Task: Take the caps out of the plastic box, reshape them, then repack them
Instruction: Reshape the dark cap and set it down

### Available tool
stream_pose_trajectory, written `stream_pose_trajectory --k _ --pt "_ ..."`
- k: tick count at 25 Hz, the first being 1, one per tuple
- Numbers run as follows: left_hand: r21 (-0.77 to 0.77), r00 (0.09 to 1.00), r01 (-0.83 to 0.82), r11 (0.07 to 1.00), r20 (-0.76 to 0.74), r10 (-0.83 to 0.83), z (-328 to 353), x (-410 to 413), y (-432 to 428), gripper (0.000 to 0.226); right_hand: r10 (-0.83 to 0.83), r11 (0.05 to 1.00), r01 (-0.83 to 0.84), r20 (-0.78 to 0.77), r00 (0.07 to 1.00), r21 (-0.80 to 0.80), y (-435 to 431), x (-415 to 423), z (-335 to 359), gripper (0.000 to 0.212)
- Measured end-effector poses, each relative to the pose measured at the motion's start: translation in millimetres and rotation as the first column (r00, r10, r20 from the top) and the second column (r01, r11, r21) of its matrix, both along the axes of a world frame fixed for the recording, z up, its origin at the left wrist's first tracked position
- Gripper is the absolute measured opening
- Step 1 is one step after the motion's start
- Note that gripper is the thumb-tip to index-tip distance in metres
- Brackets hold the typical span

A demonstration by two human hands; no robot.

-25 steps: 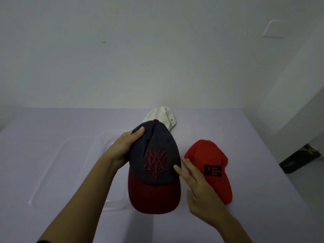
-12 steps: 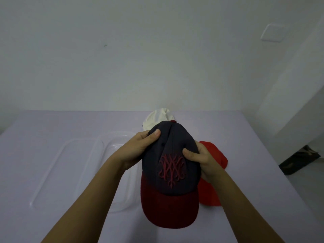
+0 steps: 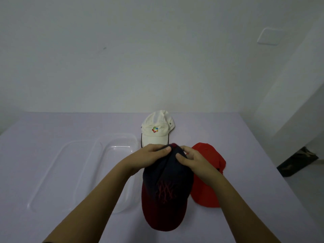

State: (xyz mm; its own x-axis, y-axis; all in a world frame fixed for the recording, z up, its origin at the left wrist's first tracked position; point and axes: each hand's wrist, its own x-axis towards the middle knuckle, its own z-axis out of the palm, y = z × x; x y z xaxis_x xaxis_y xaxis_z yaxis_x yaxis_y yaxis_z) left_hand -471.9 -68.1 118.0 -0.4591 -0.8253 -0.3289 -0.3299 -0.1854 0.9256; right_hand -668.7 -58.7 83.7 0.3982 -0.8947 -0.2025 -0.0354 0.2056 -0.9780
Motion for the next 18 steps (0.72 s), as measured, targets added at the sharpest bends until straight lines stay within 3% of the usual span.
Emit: stream_pose_trajectory --k 3,5,8,11,15,18 --pt "-0.102 0.963 0.086 0.991 0.264 -0.057 -25 -8 -9 0.035 0.008 1.0 -0.013 -0.241 0.971 -0.02 -5 2 -22 0.03" --pt "-0.155 0.893 0.132 0.979 0.447 -0.05 -51 -12 -19 0.04 0.035 0.998 -0.05 -0.409 0.912 -0.027 -7 2 -39 0.04" --pt "-0.131 0.819 0.149 0.98 0.572 -0.048 -90 -18 -25 0.04 0.023 1.0 -0.031 -0.571 0.821 -0.005 -10 4 -66 0.04" --pt "-0.165 0.795 0.12 0.979 0.606 0.004 -117 -21 -25 0.036 -0.027 1.0 0.023 -0.635 0.772 -0.015 -13 9 -93 0.033" --pt "-0.176 0.841 0.015 0.984 0.534 0.083 -125 -20 -31 0.042 -0.143 0.988 0.153 -0.601 0.786 -0.036 -18 10 -102 0.03" --pt "-0.116 0.852 -0.029 0.993 0.516 0.085 -125 -5 -33 0.055 -0.073 0.994 0.105 -0.593 0.802 0.019 -18 1 -104 0.034"
